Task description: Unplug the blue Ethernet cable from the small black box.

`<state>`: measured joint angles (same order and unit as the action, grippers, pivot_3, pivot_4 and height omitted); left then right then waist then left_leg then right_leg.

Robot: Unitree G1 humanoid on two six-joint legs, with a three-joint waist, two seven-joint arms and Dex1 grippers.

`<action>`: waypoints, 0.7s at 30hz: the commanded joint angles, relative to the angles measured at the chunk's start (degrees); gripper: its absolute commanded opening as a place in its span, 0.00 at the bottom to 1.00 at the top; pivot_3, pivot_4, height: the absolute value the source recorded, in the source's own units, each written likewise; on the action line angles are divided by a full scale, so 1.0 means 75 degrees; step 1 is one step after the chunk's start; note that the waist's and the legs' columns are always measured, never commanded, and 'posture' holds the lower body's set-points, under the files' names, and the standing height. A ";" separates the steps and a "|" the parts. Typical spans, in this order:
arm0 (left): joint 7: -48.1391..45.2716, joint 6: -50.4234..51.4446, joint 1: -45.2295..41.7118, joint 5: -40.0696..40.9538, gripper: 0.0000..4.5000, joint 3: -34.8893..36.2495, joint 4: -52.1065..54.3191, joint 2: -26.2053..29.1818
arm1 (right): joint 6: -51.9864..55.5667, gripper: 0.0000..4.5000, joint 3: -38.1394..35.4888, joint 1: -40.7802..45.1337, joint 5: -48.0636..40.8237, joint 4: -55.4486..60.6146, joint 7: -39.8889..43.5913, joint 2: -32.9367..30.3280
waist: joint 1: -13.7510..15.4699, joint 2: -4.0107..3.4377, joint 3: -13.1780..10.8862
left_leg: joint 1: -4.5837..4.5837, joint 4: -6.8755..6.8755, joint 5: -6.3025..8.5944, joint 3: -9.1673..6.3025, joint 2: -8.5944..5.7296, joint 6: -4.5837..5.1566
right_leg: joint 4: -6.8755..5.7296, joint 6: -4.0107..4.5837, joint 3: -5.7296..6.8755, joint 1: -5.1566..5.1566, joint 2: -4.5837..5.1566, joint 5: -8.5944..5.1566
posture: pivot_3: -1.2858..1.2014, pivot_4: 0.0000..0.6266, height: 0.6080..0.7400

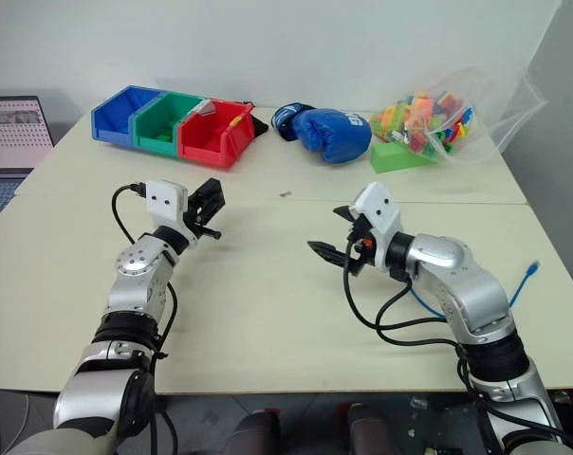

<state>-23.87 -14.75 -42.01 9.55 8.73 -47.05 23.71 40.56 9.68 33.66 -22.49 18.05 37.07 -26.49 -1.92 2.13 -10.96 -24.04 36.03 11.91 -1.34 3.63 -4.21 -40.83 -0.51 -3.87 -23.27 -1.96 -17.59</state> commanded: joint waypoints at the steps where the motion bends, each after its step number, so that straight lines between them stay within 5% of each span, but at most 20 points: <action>1: 0.0222 -0.0671 -0.0390 -0.0140 0.17 0.0140 -0.0825 -0.0119 | 0.0260 0.94 0.0037 0.0333 0.0023 0.0328 -0.0119 0.0052 | 0.0012 0.0000 0.0000 | -0.0001 0.0000 0.0000 0.0001 -0.0002 0.0000 | 0.0000 0.0002 0.0000 0.0000 0.0001 0.0001 | 0.52 0.24 1.00; 7: 0.0005 -0.0790 -0.0429 0.0163 0.17 0.0484 -0.1836 -0.0444 | 0.0429 0.94 0.0218 0.0515 0.0199 0.0240 -0.0212 0.0201 | 0.0012 0.0001 0.0001 | -0.0007 0.0000 0.0000 -0.0002 -0.0002 0.0000 | 0.0003 0.0011 0.0010 -0.0001 0.0004 0.0007 | 0.52 0.24 1.00; 8: -0.0069 -0.0792 -0.0411 0.0191 0.33 0.0521 -0.1875 -0.0453 | 0.0446 0.94 0.0215 0.0510 0.0207 0.0247 -0.0216 0.0203 | 0.0010 0.0001 0.0001 | -0.0007 0.0000 0.0000 -0.0007 -0.0002 0.0000 | 0.0002 0.0011 0.0017 -0.0001 0.0003 0.0007 | 0.52 0.24 1.00; 14: -0.0455 -0.0654 -0.0054 0.0233 0.60 0.0566 -0.1609 -0.0401 | 0.0583 0.94 0.0169 0.0383 0.0193 0.0379 -0.0254 0.0196 | 0.0006 0.0001 0.0001 | -0.0006 0.0001 -0.0001 -0.0007 -0.0002 -0.0001 | -0.0002 0.0011 0.0016 -0.0001 0.0002 0.0007 | 0.52 0.24 1.00; 18: -0.0292 -0.0181 0.0738 0.0101 0.78 0.0469 -0.0502 -0.0272 | 0.0723 0.94 0.0145 0.0170 0.0148 0.0576 -0.0376 0.0238 | -0.0022 0.0000 0.0001 | -0.0003 -0.0001 -0.0001 -0.0005 0.0001 -0.0001 | -0.0002 0.0012 0.0013 -0.0001 0.0002 0.0007 | 0.52 0.24 1.00; 21: -0.0285 0.0959 0.1664 0.0310 0.81 0.0521 0.1177 -0.0118 | 0.0824 0.94 0.0076 -0.0094 0.0123 0.0729 -0.0518 0.0277 | -0.0079 0.0000 0.0001 | 0.0005 -0.0004 -0.0001 -0.0001 0.0005 -0.0002 | -0.0006 0.0013 0.0004 0.0000 0.0002 0.0008 | 0.52 0.24 1.00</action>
<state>-26.64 -13.71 -33.84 10.71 12.10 -46.30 21.39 46.54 11.98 33.72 -21.03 20.30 34.20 -24.51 -2.51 2.13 -10.95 -23.99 36.00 11.90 -1.34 3.66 -4.23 -40.89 -0.41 -3.84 -23.27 -1.94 -17.54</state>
